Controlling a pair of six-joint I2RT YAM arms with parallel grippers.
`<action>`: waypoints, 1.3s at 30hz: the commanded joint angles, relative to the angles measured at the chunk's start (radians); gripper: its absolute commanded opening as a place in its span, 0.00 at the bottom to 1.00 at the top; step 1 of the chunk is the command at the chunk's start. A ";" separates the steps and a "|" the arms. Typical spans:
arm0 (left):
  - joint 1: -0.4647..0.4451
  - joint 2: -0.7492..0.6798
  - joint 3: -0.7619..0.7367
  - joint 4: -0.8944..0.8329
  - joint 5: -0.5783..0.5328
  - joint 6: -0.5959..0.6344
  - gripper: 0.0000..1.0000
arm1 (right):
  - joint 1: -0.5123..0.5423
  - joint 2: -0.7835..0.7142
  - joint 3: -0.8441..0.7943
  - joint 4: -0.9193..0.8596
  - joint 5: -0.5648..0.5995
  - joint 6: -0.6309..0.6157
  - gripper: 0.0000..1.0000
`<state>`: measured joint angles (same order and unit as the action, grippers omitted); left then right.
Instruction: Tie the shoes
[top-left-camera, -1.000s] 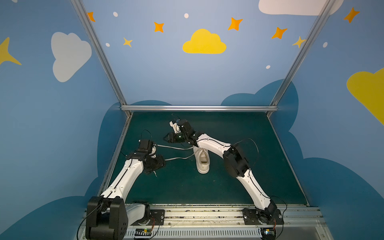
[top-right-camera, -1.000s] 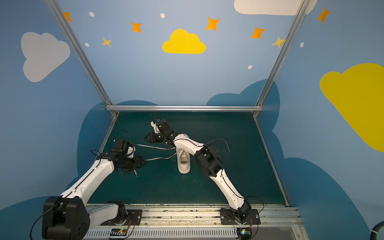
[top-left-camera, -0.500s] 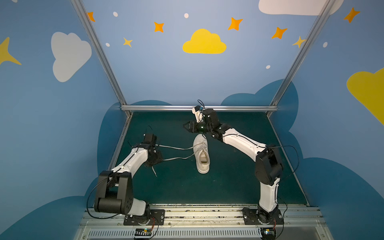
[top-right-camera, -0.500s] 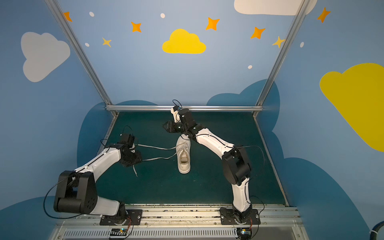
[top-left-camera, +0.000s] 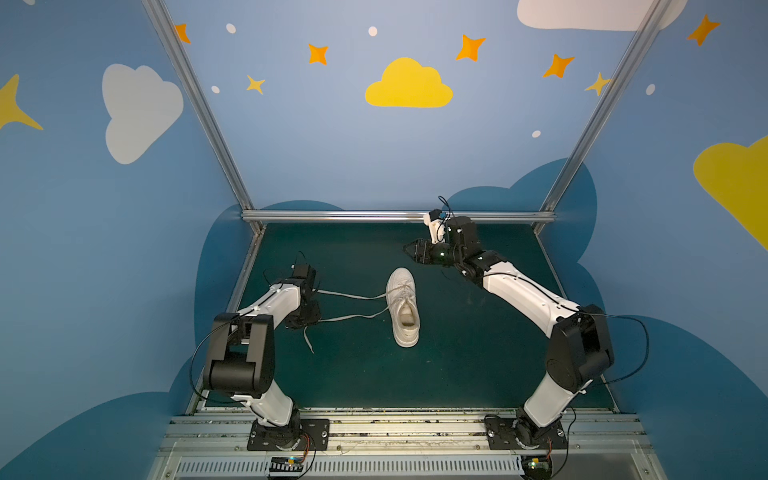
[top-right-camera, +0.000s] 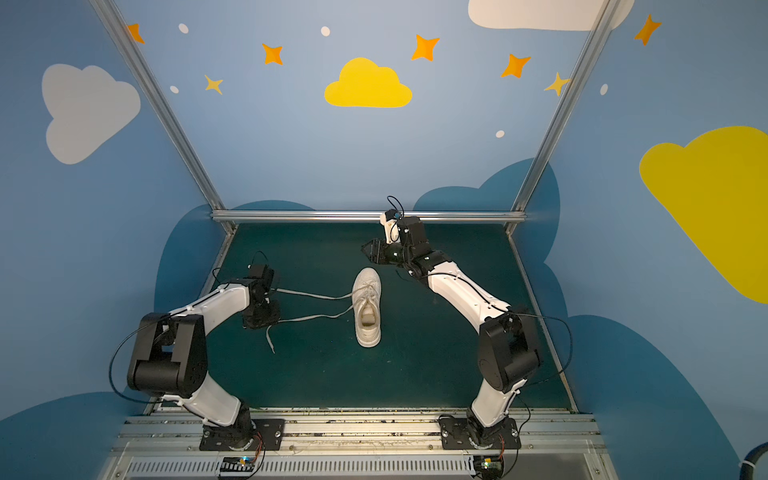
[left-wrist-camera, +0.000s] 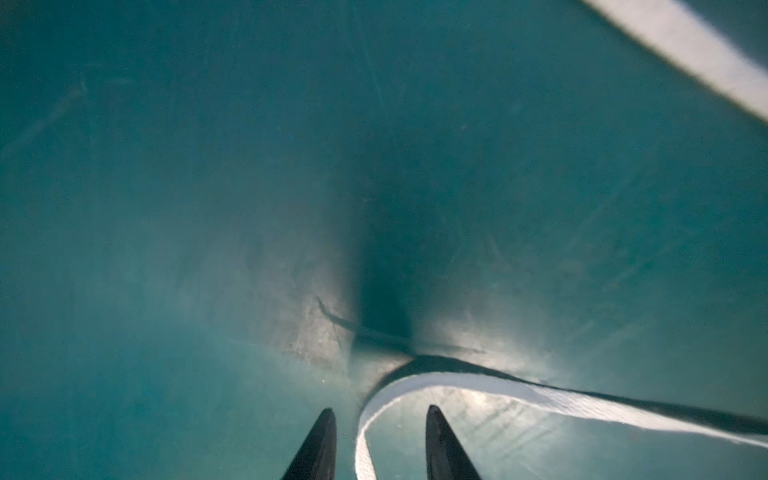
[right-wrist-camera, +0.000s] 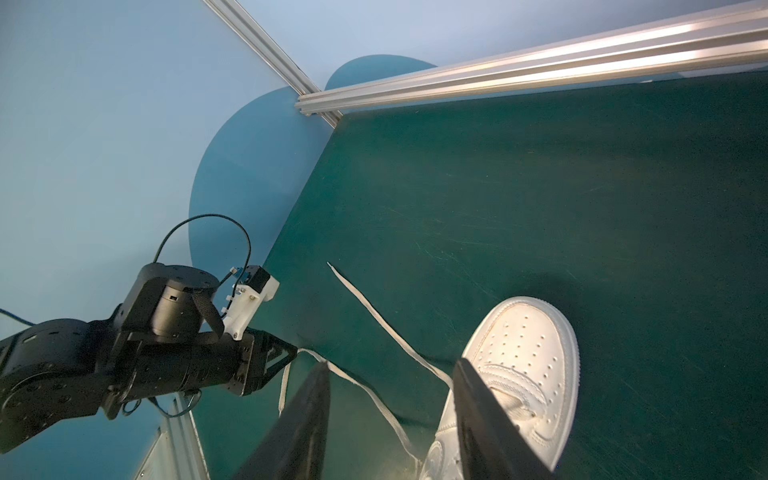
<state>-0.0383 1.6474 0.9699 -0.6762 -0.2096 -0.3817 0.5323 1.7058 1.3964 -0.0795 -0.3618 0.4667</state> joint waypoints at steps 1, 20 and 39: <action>0.004 0.024 -0.016 -0.006 0.022 -0.001 0.32 | -0.012 -0.039 -0.022 -0.010 -0.024 -0.009 0.49; -0.019 -0.101 0.022 -0.008 0.261 -0.058 0.03 | -0.081 -0.257 -0.185 -0.102 0.005 -0.034 0.49; -0.423 0.283 1.057 -0.068 0.380 -0.161 0.03 | -0.298 -0.754 -0.482 -0.341 0.187 -0.067 0.55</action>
<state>-0.4072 1.8305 1.9060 -0.6888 0.1402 -0.5411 0.2604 0.9798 0.9306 -0.3504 -0.1905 0.4248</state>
